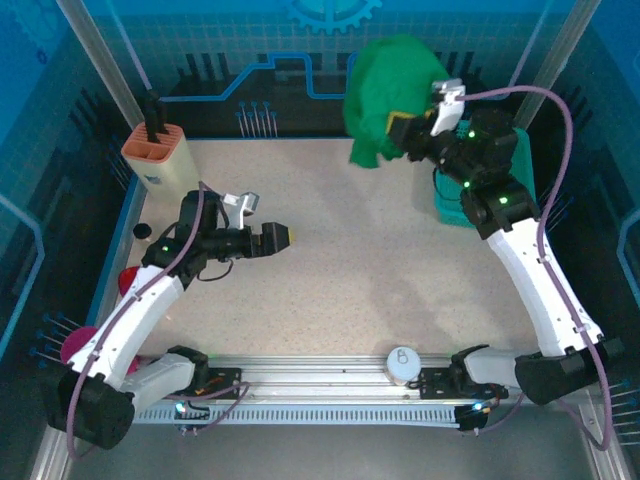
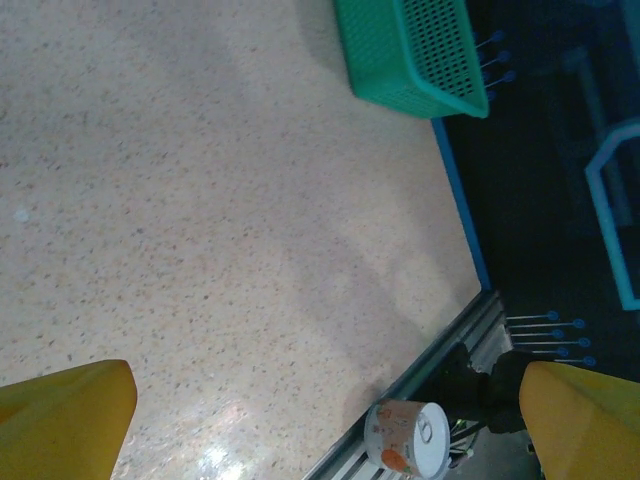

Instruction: Fold the inside-out t-shirt

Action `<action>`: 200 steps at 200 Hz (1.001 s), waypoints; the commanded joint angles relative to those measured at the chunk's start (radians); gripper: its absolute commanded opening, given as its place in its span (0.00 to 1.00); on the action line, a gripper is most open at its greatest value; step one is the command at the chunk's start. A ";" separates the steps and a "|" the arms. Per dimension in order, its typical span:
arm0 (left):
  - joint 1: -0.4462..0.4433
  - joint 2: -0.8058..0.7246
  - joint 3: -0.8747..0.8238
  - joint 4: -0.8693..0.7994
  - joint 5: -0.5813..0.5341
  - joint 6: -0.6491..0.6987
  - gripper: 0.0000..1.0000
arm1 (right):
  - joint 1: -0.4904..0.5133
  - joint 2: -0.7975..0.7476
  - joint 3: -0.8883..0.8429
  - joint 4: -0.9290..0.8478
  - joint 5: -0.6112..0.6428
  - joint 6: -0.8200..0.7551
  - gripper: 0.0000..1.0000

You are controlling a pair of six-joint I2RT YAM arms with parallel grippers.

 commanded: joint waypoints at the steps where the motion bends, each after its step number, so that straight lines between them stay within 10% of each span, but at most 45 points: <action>1: -0.002 -0.003 0.026 -0.030 0.039 -0.007 0.99 | 0.044 0.066 -0.064 -0.266 0.094 -0.021 1.00; 42: -0.004 0.079 0.008 -0.114 0.068 -0.005 0.99 | -0.019 0.299 0.079 -0.723 0.212 0.061 1.00; 91: -0.108 0.212 0.006 -0.099 0.043 -0.029 0.99 | 0.057 0.369 -0.133 -0.767 0.021 -0.078 0.90; 181: -0.166 0.629 0.151 0.106 -0.175 -0.075 0.90 | 0.059 0.544 -0.332 -0.211 -0.122 -0.014 0.51; 200: -0.165 0.735 0.206 0.125 -0.314 -0.050 0.59 | 0.054 0.578 -0.330 -0.133 -0.099 -0.003 0.23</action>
